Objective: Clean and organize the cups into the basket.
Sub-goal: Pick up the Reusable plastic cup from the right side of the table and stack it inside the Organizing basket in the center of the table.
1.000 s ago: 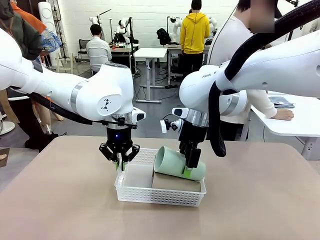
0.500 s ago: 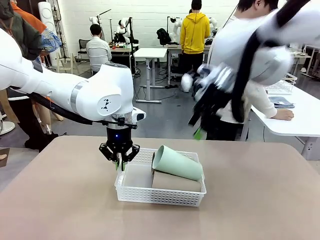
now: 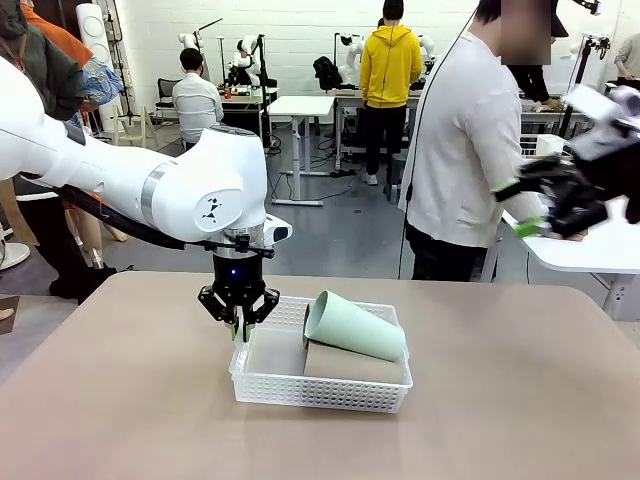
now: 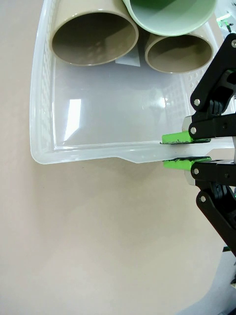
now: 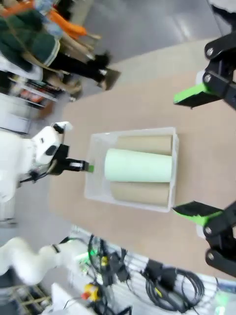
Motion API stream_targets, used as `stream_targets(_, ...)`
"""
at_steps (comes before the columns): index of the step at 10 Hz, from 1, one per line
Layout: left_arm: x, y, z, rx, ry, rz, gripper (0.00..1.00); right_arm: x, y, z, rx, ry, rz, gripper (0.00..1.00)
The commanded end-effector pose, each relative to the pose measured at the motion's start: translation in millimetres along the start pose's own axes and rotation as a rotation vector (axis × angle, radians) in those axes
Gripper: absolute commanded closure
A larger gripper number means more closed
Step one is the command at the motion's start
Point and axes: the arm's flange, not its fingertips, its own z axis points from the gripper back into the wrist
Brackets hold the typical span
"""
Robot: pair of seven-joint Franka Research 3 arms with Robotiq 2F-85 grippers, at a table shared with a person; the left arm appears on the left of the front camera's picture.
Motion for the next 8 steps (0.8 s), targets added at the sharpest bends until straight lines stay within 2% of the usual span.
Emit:
stream_targets(1, -1, -2, 1, 0.0, -0.006, 0.012, 1.0, -59, 20, 32, -0.021, -0.142, -0.045, 0.0)
stream_targets(2, -1, -2, 1, 0.0, -0.006, 0.012, 1.0, -96, 28, 44, -0.048, -0.193, -0.122, 0.0)
stream_targets(4, -1, -2, 1, 0.0, -0.006, 0.012, 1.0, -143, 42, 44, -0.045, -0.257, -0.216, 0.0)
stream_targets(6, -1, -2, 1, 0.0, -0.006, 0.012, 1.0, -156, 49, 35, -0.05, -0.214, -0.295, 0.0)
stream_targets(7, -1, -2, 1, 0.0, -0.006, 0.012, 1.0, -145, 44, 29, -0.042, -0.147, -0.32, 0.0)
stream_targets(8, -1, -2, 1, 0.0, -0.006, 0.012, 1.0, -170, 54, 42, -0.025, -0.216, -0.273, 0.0)
